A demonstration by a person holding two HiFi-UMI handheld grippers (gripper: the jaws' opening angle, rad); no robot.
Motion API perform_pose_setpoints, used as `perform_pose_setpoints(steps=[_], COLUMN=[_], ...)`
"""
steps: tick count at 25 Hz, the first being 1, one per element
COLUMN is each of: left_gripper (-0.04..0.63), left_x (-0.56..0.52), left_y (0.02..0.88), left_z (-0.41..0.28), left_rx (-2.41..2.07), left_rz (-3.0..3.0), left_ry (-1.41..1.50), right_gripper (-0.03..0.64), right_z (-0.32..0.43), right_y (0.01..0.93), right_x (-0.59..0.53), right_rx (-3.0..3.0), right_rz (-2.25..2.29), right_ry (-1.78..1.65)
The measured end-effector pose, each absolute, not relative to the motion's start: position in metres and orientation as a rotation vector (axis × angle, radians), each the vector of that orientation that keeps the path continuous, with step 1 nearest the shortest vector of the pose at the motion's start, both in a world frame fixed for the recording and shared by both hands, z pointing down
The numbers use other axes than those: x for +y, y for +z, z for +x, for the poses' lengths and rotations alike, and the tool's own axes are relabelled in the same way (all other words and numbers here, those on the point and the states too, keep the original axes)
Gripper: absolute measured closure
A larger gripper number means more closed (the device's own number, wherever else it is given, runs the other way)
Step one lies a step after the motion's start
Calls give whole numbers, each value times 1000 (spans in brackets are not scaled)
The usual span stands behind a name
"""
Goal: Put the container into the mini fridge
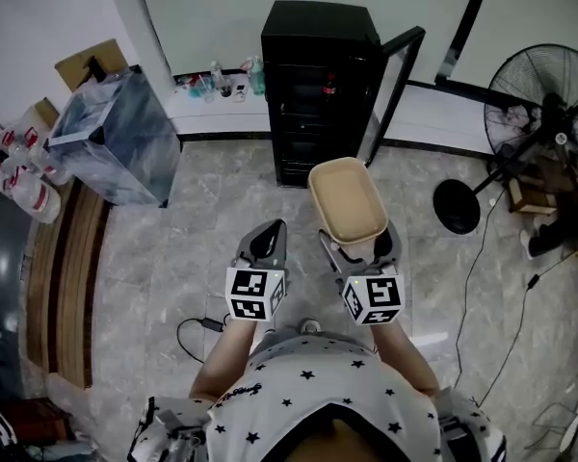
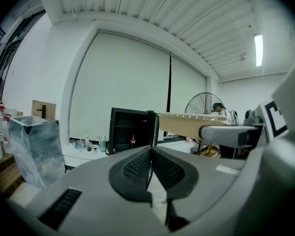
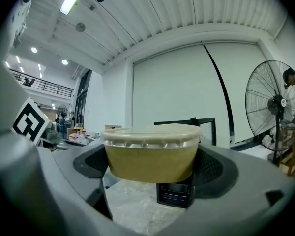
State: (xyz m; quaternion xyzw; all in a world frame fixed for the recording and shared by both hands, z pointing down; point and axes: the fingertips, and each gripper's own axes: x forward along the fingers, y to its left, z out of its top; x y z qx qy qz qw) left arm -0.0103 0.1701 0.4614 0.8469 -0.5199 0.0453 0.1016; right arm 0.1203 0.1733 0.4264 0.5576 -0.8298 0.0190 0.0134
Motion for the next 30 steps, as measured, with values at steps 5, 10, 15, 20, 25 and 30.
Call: perform_pose_setpoints(steps=[5, 10, 15, 20, 25, 30], left_gripper=[583, 583, 583, 583, 583, 583], left_x=[169, 170, 167, 157, 133, 94], left_y=[460, 463, 468, 468, 470, 472], left_z=[1, 12, 15, 16, 14, 11], left_rx=[-1554, -1567, -1573, -1579, -1572, -1561], left_rz=[2492, 2482, 2467, 2455, 2464, 2466], left_ry=[123, 117, 133, 148, 140, 126], right_gripper=[96, 95, 95, 95, 95, 95], right_z=[129, 140, 147, 146, 144, 140], right_y=[424, 425, 428, 429, 429, 428], right_x=[169, 165, 156, 142, 117, 81], right_rx=[-2606, -2613, -2622, -2631, -2638, -2632], right_rz=[1716, 1706, 1711, 1701, 1710, 1716], right_ry=[52, 23, 49, 66, 58, 54])
